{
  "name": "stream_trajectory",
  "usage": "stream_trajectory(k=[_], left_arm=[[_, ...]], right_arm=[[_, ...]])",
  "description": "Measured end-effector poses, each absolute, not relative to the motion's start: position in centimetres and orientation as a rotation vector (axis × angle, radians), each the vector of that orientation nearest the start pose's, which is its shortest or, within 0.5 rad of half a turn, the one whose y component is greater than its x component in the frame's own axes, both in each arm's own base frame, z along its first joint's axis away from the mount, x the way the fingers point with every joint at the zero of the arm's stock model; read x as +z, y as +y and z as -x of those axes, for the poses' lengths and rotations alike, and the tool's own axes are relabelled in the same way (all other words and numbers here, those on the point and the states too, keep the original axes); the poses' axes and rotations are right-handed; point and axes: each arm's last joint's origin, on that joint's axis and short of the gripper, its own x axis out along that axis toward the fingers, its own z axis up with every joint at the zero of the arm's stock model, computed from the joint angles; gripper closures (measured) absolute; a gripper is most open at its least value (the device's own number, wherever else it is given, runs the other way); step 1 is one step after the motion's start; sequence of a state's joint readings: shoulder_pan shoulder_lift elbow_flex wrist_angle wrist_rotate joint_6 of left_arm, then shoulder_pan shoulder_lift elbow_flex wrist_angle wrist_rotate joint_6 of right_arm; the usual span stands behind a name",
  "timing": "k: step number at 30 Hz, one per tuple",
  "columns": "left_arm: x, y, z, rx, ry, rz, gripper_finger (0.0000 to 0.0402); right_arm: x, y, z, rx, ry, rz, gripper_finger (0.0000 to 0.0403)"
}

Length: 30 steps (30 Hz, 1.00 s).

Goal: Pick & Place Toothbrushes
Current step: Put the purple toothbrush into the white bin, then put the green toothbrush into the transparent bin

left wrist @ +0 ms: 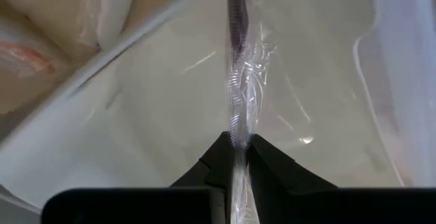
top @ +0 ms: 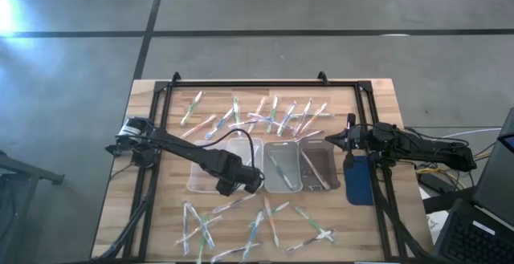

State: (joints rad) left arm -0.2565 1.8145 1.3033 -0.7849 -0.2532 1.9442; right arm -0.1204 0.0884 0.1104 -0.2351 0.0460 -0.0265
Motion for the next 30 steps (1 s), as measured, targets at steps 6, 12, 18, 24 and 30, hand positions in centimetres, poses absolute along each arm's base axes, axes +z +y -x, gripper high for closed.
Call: stream_trajectory(k=[6,12,18,24,30], left_arm=[[19.98,-8.29,-34.29,-1.273,0.851,-1.935,0.0347],[19.99,-8.29,-34.33,-1.251,0.861,-1.915,0.0343],[19.99,-8.29,-34.33,-1.230,0.876,-1.889,0.0333],[20.02,-8.21,-34.40,-1.203,0.896,-1.901,0.0314],[20.04,-8.11,-34.43,-1.186,0.916,-1.916,0.0305]], right_arm=[[17.18,-1.27,-9.43,-0.163,0.215,0.018,0.0394],[17.17,-1.27,-9.43,-0.163,0.215,0.018,0.0394],[17.18,-1.27,-9.43,-0.163,0.215,0.018,0.0394],[17.18,-1.28,-9.43,-0.163,0.215,0.018,0.0394],[17.18,-1.27,-9.43,-0.163,0.215,0.018,0.0394]])
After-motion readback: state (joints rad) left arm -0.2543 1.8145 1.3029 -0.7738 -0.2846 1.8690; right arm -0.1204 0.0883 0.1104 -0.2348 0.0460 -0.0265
